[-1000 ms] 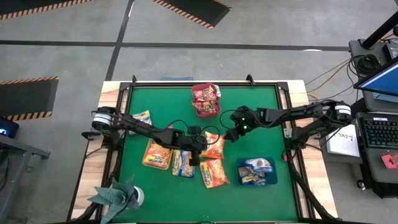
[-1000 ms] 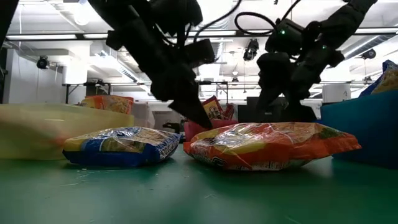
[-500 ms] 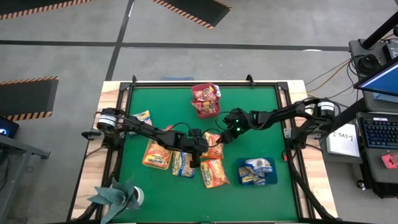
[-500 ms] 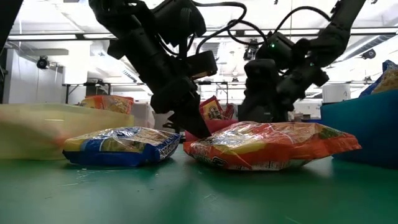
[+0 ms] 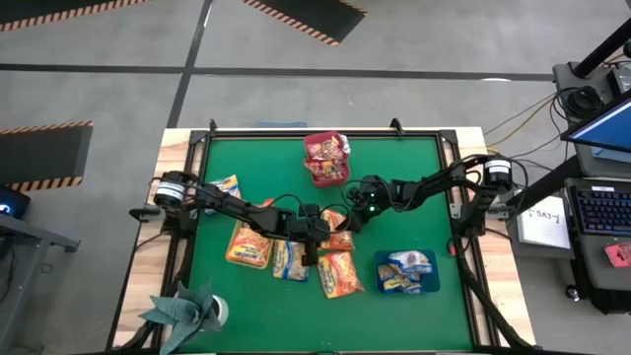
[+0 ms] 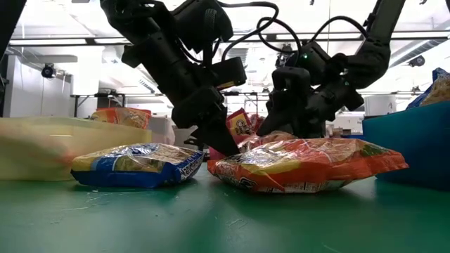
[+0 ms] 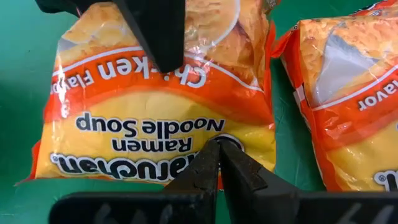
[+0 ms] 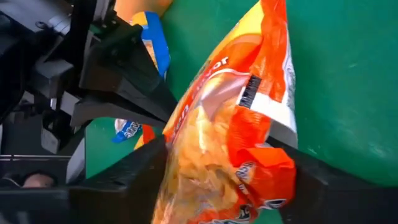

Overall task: Sort Maruchan noodles
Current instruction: Put the orange noodle pack into the yellow bin, then put the blue noodle pack into the blue bin

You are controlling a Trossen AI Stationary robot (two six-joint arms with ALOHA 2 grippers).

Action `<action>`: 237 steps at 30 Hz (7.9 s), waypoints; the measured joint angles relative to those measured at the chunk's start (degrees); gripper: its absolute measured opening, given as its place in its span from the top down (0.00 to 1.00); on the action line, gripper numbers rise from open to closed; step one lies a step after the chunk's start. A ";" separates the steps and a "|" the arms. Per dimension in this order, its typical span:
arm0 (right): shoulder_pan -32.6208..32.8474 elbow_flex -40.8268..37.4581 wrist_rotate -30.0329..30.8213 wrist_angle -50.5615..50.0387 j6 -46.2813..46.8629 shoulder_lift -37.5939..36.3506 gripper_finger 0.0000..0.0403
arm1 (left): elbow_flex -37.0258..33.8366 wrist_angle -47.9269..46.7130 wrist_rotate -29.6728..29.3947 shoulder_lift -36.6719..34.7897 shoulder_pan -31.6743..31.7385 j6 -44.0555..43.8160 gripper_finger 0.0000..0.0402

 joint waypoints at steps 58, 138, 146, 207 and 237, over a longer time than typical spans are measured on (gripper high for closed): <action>12.04 47.85 33.38 2.96 -36.74 23.75 0.84 | -31.97 18.35 -15.13 -76.99 -8.33 9.35 1.00; 11.24 69.37 34.25 -24.07 -38.06 36.32 0.90 | -33.77 18.14 -14.60 -79.78 -8.33 9.97 1.00; 9.33 69.90 32.22 -24.43 -33.74 35.82 0.90 | -33.77 18.14 -14.60 -79.78 -8.33 9.94 1.00; 15.84 44.94 32.66 -46.24 -30.48 4.61 0.41 | -28.89 15.89 -14.51 -64.65 -8.33 6.40 1.00; 18.14 22.90 30.46 -36.11 -7.91 -5.78 0.41 | -8.90 -26.35 -0.58 -24.77 -17.48 -15.45 1.00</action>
